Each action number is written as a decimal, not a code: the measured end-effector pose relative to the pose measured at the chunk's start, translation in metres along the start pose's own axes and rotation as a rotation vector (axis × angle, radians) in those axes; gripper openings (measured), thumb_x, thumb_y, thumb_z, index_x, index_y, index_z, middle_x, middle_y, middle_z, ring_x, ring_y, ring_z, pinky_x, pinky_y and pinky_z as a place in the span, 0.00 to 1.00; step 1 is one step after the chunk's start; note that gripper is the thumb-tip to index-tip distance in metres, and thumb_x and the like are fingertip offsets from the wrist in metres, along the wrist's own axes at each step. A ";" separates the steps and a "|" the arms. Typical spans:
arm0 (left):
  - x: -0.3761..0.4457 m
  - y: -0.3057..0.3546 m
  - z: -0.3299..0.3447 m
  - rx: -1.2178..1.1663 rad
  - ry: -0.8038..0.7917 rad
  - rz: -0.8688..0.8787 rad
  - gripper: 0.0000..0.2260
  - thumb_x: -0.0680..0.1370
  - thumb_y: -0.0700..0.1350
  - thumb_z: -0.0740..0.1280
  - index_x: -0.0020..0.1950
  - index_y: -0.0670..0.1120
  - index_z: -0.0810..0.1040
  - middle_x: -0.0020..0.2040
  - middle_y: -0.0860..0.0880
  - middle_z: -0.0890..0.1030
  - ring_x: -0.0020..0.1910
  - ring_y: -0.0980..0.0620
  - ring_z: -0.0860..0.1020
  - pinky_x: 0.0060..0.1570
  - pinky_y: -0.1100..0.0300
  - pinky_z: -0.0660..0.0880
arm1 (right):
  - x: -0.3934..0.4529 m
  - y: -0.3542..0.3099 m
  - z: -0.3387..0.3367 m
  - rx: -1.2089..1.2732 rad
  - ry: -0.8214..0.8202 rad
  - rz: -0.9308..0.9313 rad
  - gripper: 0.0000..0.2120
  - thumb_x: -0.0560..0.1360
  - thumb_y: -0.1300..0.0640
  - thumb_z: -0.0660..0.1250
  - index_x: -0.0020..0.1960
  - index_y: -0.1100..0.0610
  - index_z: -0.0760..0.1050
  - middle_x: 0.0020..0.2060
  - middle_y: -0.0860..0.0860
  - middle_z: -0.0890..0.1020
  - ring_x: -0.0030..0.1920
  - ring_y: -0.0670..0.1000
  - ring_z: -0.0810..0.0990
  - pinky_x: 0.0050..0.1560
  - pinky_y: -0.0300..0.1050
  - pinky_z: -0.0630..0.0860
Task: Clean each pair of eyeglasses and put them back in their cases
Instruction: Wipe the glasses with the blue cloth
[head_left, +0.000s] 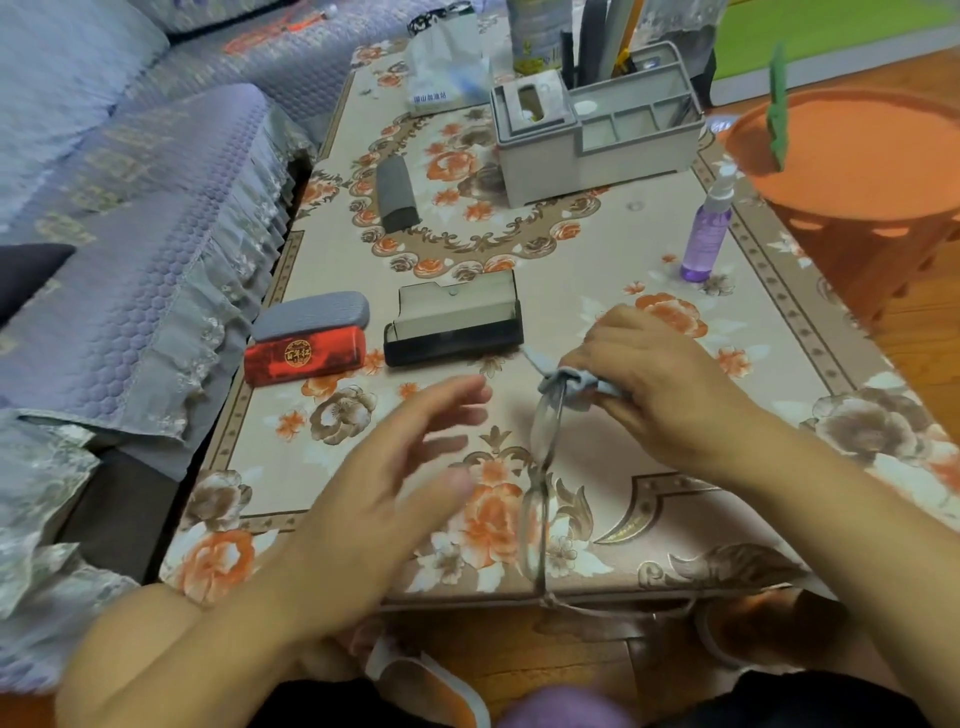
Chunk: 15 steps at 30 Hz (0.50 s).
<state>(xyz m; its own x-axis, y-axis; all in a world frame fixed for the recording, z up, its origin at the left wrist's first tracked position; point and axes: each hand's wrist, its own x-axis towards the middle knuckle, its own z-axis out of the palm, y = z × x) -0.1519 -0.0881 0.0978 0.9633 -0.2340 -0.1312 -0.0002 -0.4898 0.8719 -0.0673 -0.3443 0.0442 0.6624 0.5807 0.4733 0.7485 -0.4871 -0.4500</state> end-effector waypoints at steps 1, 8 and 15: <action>0.003 0.001 0.002 -0.047 -0.035 -0.112 0.28 0.72 0.64 0.70 0.69 0.57 0.75 0.62 0.61 0.81 0.62 0.64 0.79 0.68 0.55 0.75 | 0.000 -0.003 0.001 -0.041 0.023 -0.051 0.11 0.81 0.51 0.65 0.51 0.57 0.81 0.43 0.48 0.80 0.47 0.52 0.73 0.45 0.46 0.71; 0.028 0.025 0.021 -0.344 -0.181 -0.412 0.18 0.74 0.43 0.76 0.62 0.51 0.78 0.56 0.46 0.86 0.56 0.49 0.85 0.55 0.59 0.81 | -0.003 -0.022 0.006 -0.226 0.071 -0.190 0.04 0.78 0.62 0.69 0.50 0.60 0.82 0.44 0.52 0.82 0.50 0.57 0.77 0.42 0.45 0.70; 0.026 0.032 0.024 -0.253 -0.062 -0.378 0.32 0.74 0.39 0.76 0.74 0.54 0.67 0.52 0.47 0.87 0.52 0.49 0.86 0.60 0.48 0.80 | -0.002 -0.025 -0.001 -0.269 0.075 -0.199 0.07 0.79 0.62 0.64 0.51 0.60 0.82 0.45 0.53 0.83 0.51 0.58 0.77 0.41 0.51 0.73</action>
<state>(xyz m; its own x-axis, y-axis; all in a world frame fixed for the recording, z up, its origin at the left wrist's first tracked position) -0.1330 -0.1305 0.1111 0.8656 -0.1318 -0.4831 0.4209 -0.3312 0.8445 -0.0874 -0.3341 0.0547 0.4959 0.6366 0.5907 0.8378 -0.5297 -0.1324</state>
